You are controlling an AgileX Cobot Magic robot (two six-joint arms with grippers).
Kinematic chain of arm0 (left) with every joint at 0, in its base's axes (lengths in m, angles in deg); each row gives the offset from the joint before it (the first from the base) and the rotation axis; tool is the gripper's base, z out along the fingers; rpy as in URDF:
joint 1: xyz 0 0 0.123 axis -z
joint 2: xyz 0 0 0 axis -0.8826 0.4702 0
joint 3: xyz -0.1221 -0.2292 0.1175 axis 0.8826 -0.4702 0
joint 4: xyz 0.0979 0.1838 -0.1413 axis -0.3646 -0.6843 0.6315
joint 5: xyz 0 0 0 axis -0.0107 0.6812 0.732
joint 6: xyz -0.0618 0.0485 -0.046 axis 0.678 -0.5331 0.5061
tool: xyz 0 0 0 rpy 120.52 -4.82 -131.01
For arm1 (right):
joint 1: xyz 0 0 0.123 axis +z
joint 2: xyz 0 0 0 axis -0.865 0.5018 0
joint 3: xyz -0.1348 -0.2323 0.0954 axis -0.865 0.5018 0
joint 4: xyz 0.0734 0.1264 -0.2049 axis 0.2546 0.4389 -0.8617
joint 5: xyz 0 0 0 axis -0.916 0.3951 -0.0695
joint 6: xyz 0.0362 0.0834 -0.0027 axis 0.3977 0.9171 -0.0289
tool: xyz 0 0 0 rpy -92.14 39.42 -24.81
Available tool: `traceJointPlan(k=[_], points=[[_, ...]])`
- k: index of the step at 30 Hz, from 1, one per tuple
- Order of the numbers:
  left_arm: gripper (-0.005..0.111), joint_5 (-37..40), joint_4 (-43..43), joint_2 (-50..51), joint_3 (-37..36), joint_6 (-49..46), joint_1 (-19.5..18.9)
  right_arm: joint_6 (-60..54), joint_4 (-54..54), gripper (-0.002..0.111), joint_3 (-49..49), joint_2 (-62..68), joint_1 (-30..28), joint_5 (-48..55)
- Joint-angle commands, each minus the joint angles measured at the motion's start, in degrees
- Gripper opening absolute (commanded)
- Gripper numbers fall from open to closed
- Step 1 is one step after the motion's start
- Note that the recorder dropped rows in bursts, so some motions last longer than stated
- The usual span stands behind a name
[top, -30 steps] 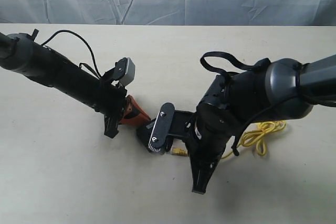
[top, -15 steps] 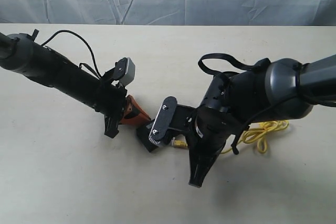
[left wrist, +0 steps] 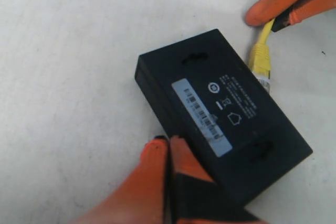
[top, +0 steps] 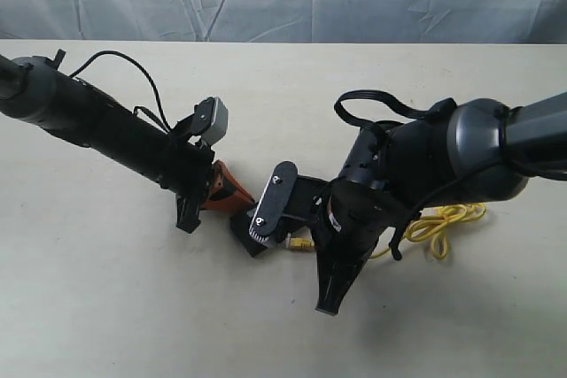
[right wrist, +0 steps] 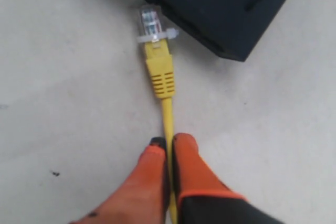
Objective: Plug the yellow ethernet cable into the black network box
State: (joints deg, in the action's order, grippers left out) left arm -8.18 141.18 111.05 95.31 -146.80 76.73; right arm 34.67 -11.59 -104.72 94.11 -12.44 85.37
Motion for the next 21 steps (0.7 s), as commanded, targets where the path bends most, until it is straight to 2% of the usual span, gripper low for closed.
traceJointPlan(k=[1,21], points=[[0.000,-3.41,-2.32,1.06,-0.23,-1.45,0.22,-0.06,-0.93,-0.001,0.21,-1.49,0.05,-0.07],[0.000,-2.11,-2.32,1.06,-0.23,-1.45,0.22,3.90,-0.90,-0.001,0.21,-1.04,0.05,1.23]])
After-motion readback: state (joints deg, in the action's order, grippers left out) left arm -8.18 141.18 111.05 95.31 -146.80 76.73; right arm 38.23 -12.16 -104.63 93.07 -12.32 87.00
